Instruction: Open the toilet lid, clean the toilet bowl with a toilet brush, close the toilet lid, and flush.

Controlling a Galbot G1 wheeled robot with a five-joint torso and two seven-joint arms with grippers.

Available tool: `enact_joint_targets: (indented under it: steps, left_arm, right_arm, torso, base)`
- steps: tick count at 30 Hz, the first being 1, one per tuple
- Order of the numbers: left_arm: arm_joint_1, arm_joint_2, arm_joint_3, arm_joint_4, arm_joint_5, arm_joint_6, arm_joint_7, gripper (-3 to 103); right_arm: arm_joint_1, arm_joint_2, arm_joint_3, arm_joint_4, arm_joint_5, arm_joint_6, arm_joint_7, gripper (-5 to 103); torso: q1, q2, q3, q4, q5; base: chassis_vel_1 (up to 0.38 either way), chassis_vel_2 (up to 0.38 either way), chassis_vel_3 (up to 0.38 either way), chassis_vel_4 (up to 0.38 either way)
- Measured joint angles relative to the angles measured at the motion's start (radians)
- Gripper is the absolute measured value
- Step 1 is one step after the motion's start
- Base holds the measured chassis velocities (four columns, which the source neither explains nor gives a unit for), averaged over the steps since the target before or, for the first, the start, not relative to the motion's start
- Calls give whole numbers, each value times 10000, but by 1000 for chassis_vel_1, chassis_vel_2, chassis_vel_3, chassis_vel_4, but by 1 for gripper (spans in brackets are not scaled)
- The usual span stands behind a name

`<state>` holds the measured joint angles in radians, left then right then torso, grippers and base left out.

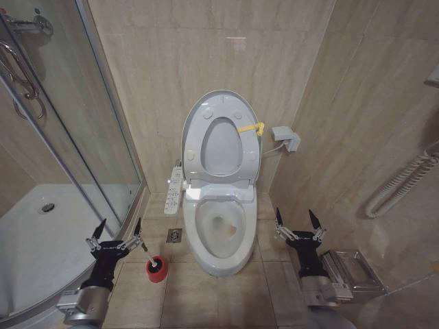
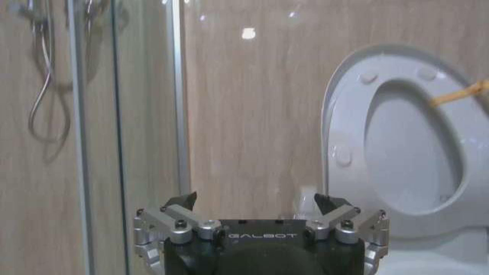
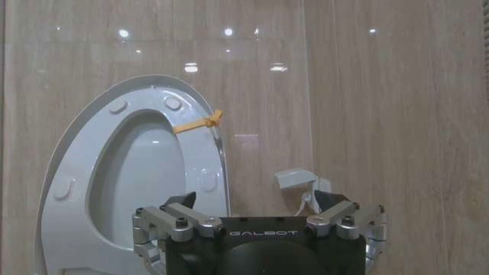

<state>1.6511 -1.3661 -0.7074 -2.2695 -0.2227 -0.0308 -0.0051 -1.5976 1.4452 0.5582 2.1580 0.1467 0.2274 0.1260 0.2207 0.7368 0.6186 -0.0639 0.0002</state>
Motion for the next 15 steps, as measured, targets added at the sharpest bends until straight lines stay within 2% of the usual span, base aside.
enact_joint_targets:
  steps: [5, 15]
  left_arm:
    - [19, 377, -67, 193, -189, -50, -66, 100]
    - [-222, 352, 45, 777, -365, -171, -59, 100]
  right_arm:
    - [-1, 0, 0, 0, 0, 0, 0, 100]
    - [-1, 0, 0, 1, 0, 0, 0, 100]
  torso:
    - [0, 0, 0, -1, -1]
    - [0, 0, 0, -1, -3]
  base:
    - [0, 0, 0, 0]
    - [0, 0, 0, 0]
